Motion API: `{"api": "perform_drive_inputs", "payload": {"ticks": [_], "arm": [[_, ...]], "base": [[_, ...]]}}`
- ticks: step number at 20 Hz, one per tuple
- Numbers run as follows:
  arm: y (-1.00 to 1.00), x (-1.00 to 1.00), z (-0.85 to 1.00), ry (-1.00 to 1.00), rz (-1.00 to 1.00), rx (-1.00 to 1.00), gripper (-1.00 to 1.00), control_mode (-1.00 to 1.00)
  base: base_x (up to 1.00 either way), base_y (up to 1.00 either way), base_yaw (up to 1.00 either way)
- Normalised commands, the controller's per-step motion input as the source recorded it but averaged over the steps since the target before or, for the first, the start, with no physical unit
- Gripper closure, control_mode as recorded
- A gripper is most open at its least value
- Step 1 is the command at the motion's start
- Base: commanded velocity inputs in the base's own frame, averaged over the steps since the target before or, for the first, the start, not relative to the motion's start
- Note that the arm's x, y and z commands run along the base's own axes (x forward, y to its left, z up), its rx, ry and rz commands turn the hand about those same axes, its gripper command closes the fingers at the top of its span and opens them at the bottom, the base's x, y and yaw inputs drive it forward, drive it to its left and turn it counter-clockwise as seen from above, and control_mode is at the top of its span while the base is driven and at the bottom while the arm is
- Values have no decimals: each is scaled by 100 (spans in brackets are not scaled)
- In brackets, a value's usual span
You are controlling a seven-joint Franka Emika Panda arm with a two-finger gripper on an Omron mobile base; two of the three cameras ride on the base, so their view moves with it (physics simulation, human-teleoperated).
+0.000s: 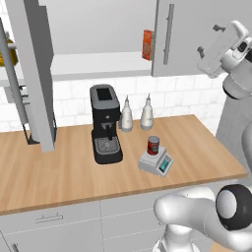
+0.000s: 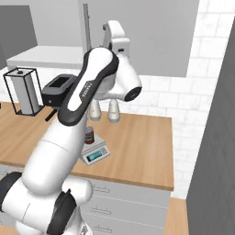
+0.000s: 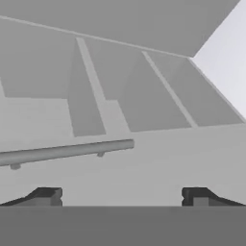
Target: Pick the canned food and place it on the digital scale for weighing, and close the cabinet.
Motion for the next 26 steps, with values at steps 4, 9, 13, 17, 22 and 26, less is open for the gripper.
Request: {"api": "perform_drive_inputs", "payload": {"ticks": [4, 9, 13, 17, 22, 26], "arm": [[69, -100, 59, 14, -2, -21, -100, -100], [81, -94, 29, 12, -6, -54, -100, -100], [88, -81, 14, -11, -4, -23, -100, -100], [100, -32, -40, -19, -6, 4, -100, -100], [100, -61, -82, -37, -17, 27, -100, -100], [100, -76, -45, -33, -20, 44, -100, -100]], "base": [[0, 0, 0], [0, 0, 0], [0, 0, 0], [0, 0, 0], [0, 0, 0], [0, 0, 0]]}}
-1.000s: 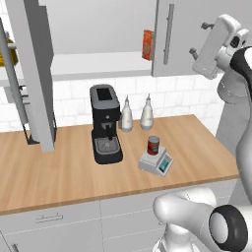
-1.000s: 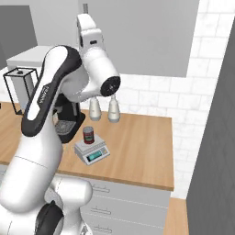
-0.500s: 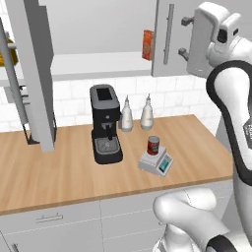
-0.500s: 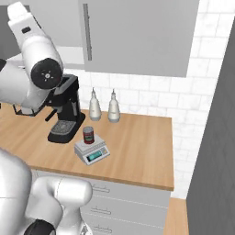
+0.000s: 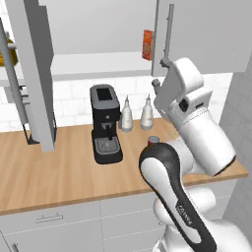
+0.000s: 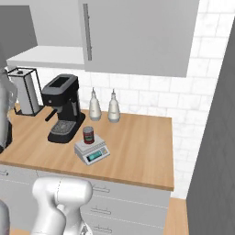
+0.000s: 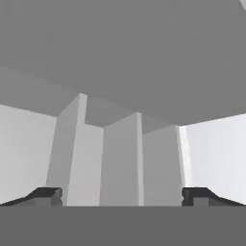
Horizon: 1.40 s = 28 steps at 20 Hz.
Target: Pick the canned food and place it on the digital scale for weighing, and close the cabinet.
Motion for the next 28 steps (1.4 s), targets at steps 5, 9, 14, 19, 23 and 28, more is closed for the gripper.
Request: {"api": "perform_drive_inputs", "payload": {"ticks": [5, 9, 14, 19, 23, 28], "arm": [[99, -39, -5, 4, -8, 7, -100, -100], [81, -26, 0, 22, 0, 13, -100, -100], [87, -52, -17, 1, 0, 18, -100, -100], [66, -93, -10, -16, 0, 12, -100, -100], [77, -86, -2, -8, 0, 18, -100, -100], [74, -89, -2, -5, -2, 25, -100, -100]], "base": [[0, 0, 0], [0, 0, 0], [0, 0, 0], [0, 0, 0], [0, 0, 0], [0, 0, 0]]}}
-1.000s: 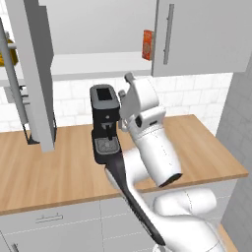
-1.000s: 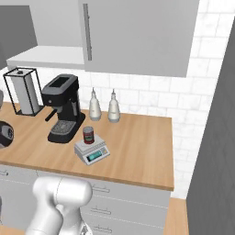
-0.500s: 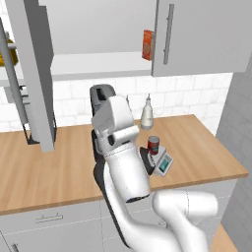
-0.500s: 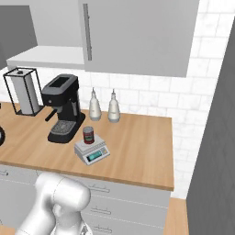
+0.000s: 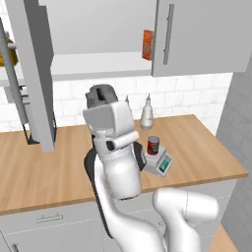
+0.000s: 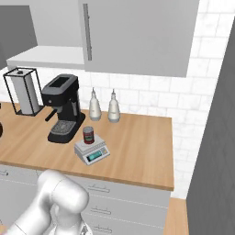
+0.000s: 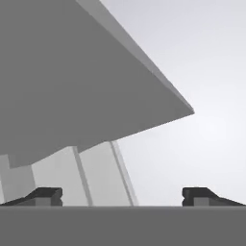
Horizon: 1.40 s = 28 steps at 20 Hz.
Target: Pick the canned food and place it on the digital scale for weighing, and close the cabinet.
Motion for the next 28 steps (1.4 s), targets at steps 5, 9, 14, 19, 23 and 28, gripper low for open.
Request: {"api": "perform_drive_inputs", "payload": {"ticks": [5, 9, 14, 19, 23, 28], "arm": [[48, -100, 0, 15, -13, 10, -100, -100], [52, -100, 0, 41, -6, -4, -100, -100], [-1, -100, 4, 59, -3, -3, -100, -100], [28, -100, -27, 50, -4, 0, -100, -100], [68, -76, -63, 15, -4, 0, -100, -100], [82, 18, -56, 11, -3, 0, -100, -100]], "base": [[0, 0, 0], [0, 0, 0], [0, 0, 0], [0, 0, 0], [0, 0, 0], [0, 0, 0]]}}
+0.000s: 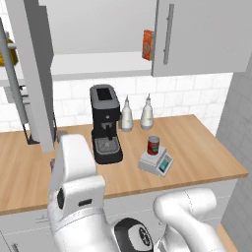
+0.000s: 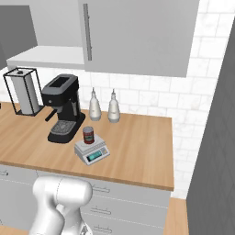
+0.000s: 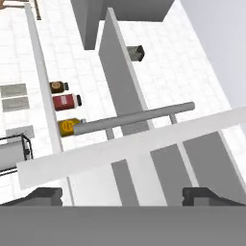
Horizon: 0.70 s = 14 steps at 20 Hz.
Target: Pick the canned food and place it on the digital scale for weighing, and close the cabinet.
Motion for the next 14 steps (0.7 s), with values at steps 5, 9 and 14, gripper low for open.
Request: {"api": "perform_drive_inputs", "payload": {"ticks": [5, 9, 14], "arm": [[96, 86, -50, 14, -10, 0, -100, -100], [97, 87, -31, 7, -8, 0, -100, -100], [23, 90, -6, 1, -15, 0, -100, -100]], "base": [[0, 0, 0], [0, 0, 0], [0, 0, 0]]}}
